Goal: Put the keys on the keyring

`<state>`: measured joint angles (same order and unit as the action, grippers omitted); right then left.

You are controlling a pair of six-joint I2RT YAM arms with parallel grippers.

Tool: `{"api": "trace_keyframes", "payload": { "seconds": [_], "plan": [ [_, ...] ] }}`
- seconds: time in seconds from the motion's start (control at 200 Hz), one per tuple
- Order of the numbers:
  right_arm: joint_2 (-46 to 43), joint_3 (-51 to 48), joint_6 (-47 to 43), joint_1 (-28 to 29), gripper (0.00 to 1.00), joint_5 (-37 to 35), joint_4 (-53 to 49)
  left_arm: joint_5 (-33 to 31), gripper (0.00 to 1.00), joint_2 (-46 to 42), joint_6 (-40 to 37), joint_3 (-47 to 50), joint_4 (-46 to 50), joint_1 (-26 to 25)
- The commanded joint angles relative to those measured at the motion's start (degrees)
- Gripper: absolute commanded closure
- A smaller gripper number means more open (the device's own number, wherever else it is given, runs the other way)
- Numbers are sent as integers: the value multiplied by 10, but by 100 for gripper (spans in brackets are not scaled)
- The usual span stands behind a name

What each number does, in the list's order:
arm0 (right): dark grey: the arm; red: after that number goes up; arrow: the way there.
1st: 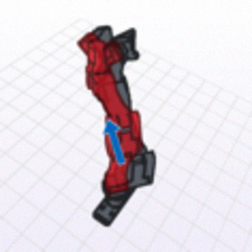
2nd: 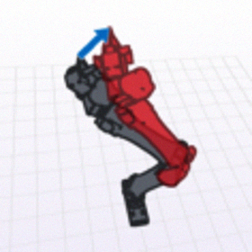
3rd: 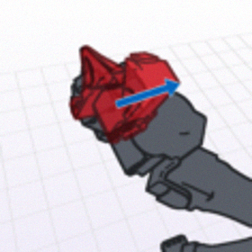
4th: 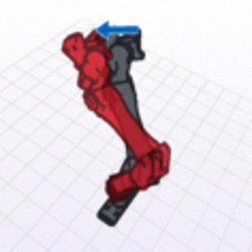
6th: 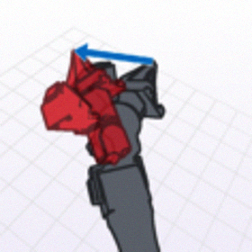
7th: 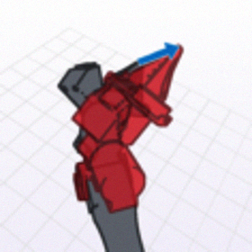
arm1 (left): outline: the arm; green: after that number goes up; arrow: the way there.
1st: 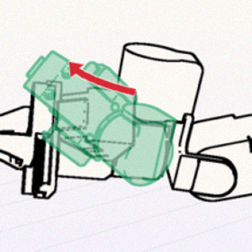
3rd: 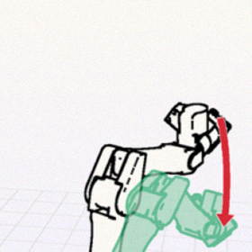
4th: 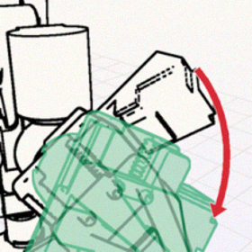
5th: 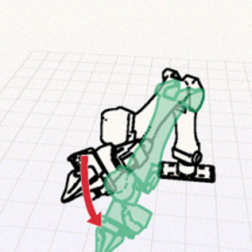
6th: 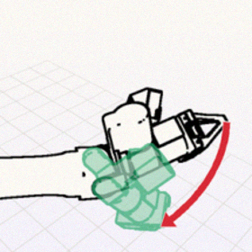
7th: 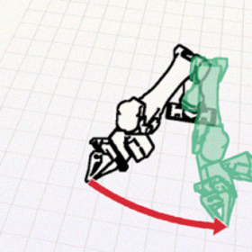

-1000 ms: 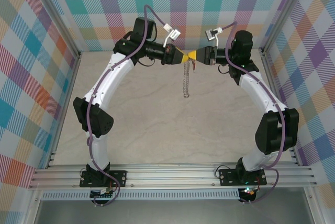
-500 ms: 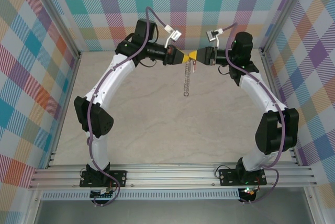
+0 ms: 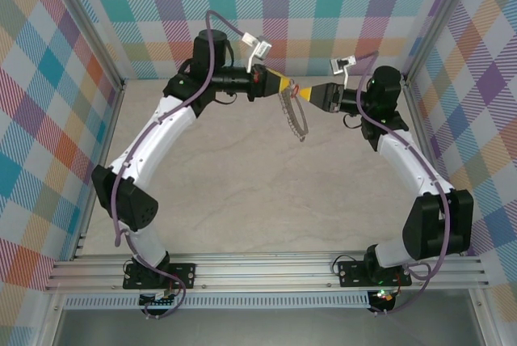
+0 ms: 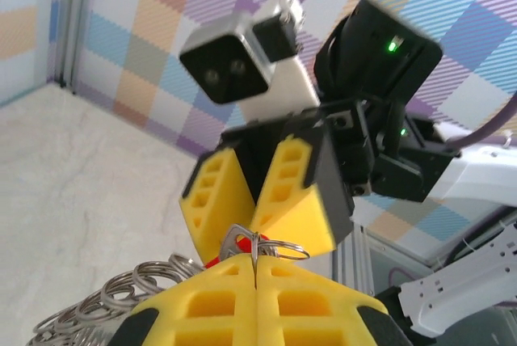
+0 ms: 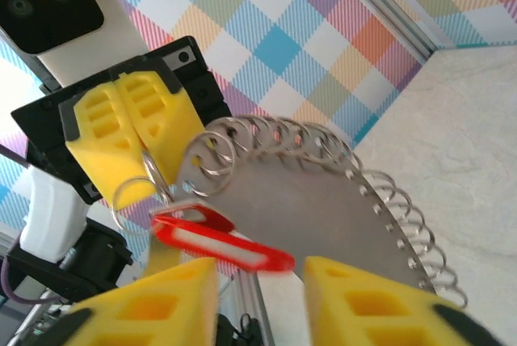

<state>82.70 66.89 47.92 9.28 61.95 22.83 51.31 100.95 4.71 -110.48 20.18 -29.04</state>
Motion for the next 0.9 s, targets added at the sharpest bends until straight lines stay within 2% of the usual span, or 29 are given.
{"api": "trace_keyframes", "payload": {
  "seconds": [0.0,0.09,0.18,0.325,0.535,0.895],
  "plan": [
    [-20,-16,26,-3,79,3,62,-6,100,-30,23,13,-74,-5],
    [-31,-24,30,-3,80,5,72,1,100,-33,24,14,-77,-6],
    [-49,-29,10,-3,64,-7,51,9,100,-35,24,13,-77,-6],
    [-66,-20,-17,-4,52,-10,29,24,100,-33,20,6,-68,-8],
    [-66,3,-29,-5,51,11,29,41,100,-28,1,-8,-26,-11],
    [-44,13,30,-4,51,59,116,43,100,-24,-3,-19,-16,-16]
  ]
}}
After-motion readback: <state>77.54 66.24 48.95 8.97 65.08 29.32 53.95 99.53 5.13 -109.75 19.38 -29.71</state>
